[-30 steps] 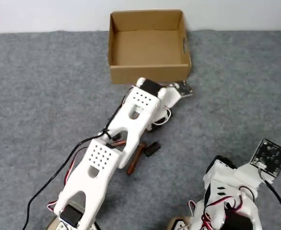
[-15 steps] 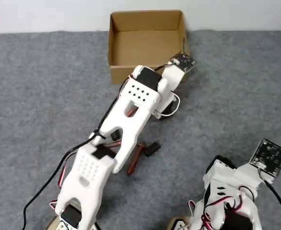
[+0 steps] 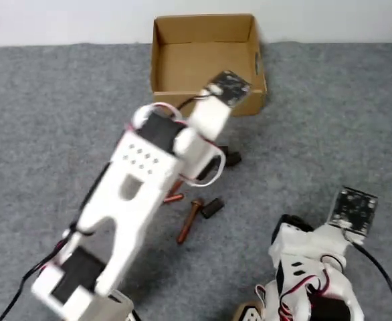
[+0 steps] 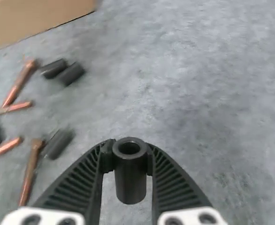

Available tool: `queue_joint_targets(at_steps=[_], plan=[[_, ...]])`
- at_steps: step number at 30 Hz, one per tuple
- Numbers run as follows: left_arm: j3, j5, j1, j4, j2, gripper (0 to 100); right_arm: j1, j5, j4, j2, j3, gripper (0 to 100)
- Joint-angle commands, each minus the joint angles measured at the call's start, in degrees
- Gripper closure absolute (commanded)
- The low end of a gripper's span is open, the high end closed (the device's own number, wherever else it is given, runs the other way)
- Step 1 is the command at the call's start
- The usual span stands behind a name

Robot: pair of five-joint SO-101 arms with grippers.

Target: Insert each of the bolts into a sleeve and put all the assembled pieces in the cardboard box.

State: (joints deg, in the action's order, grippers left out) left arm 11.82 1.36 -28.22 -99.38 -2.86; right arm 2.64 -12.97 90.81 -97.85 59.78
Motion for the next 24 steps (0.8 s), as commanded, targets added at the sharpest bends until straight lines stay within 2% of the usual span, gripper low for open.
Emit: queue_joint_targets(at_steps=[1, 6, 13, 20, 24], plan=[[-4.70, 0.53, 2.29, 3.87, -11.34, 100, -4.53, 3.16, -3.65, -0.22, -0.35, 99.0], [-18.68, 0.88, 2.11, 11.60, -24.53, 100, -10.24, 5.27, -11.82, 0.40, 0.79, 99.0], [-39.08, 0.97, 2.64, 25.76, -42.90, 100, -18.42, 2.90, -13.85, 0.31, 3.60, 99.0], [-52.62, 1.14, 2.37, 41.05, -58.02, 100, -28.09, 2.99, -13.85, 0.31, 4.22, 99.0], [-56.31, 8.00, 2.20, 44.84, -63.38, 100, -32.13, 3.08, -15.52, 0.31, 5.71, 99.0]])
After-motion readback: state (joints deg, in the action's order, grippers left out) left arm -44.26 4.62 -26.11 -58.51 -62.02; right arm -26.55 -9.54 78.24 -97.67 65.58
